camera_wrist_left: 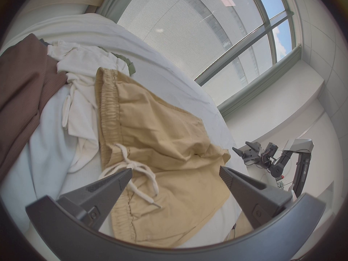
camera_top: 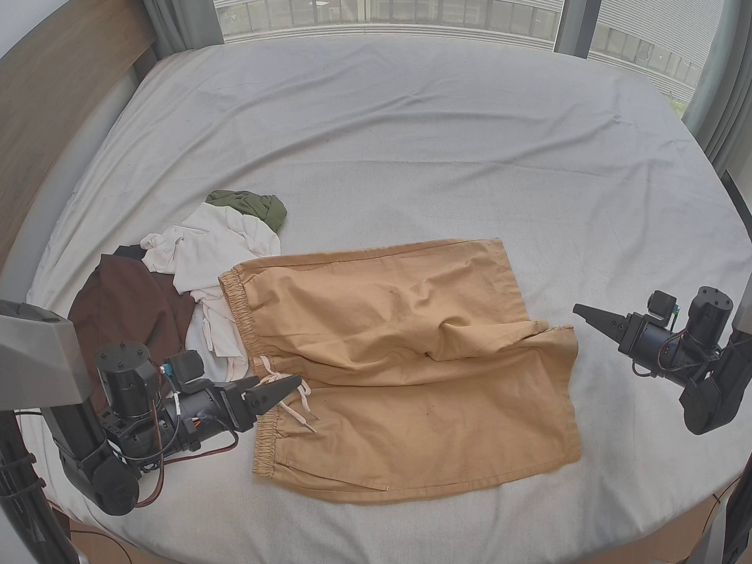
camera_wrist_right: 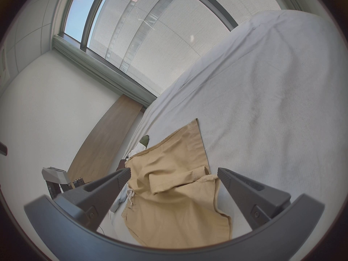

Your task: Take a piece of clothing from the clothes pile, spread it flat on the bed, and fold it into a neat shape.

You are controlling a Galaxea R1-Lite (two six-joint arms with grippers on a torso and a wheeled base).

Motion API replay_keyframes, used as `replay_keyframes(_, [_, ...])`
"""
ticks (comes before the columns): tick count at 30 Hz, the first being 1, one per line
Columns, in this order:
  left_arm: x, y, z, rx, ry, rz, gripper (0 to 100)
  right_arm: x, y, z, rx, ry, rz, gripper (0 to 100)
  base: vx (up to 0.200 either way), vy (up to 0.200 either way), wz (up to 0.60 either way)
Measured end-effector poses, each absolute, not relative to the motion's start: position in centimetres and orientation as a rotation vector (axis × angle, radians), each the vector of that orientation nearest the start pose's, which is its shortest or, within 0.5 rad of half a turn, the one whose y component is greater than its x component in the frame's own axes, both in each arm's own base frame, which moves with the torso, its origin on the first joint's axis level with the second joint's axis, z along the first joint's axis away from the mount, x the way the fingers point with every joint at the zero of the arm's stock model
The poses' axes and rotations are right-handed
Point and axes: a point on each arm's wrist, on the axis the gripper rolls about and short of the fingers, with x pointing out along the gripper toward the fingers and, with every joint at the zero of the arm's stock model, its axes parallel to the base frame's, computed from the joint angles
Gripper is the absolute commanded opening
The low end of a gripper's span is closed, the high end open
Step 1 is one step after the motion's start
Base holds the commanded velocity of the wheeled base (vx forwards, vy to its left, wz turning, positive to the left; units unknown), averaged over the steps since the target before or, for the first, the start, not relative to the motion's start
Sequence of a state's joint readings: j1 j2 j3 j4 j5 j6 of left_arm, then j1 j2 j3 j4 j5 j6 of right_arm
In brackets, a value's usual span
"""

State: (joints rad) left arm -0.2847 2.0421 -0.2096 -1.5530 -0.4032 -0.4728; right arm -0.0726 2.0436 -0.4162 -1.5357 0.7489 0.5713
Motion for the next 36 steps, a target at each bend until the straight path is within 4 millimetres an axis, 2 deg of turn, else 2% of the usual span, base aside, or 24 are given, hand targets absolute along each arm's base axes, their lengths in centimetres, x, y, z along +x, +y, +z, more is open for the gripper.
replay_keyframes(6, [22.5, -7.6, 4.5, -0.471, 0.522, -0.586, 100, 29.7, -0.5, 8.6, 0.551, 0.251, 0.646, 100, 0.0, 0.0, 0.0])
replay_keyframes(11, [20.9, -7.0, 4.0, -0.485, 0.585, -0.56, 100, 28.7, 1.2, 8.5, 0.491, 0.262, 0.701, 100, 0.0, 0.0, 0.0])
replay_keyframes(20, [20.9, -6.4, 2.7, -0.506, 0.651, -0.502, 100, 27.6, 3.1, 7.5, 0.415, 0.298, 0.762, 100, 0.0, 0.0, 0.0])
replay_keyframes(31, [21.0, -6.4, -0.2, -0.51, 0.782, -0.461, 100, 27.6, 3.5, 6.8, 0.418, 0.326, 0.769, 100, 0.0, 0.0, 0.0])
replay_keyframes(36, [21.0, -6.5, -0.9, -0.518, 0.816, -0.458, 100, 27.7, 3.6, 6.5, 0.42, 0.336, 0.77, 100, 0.0, 0.0, 0.0])
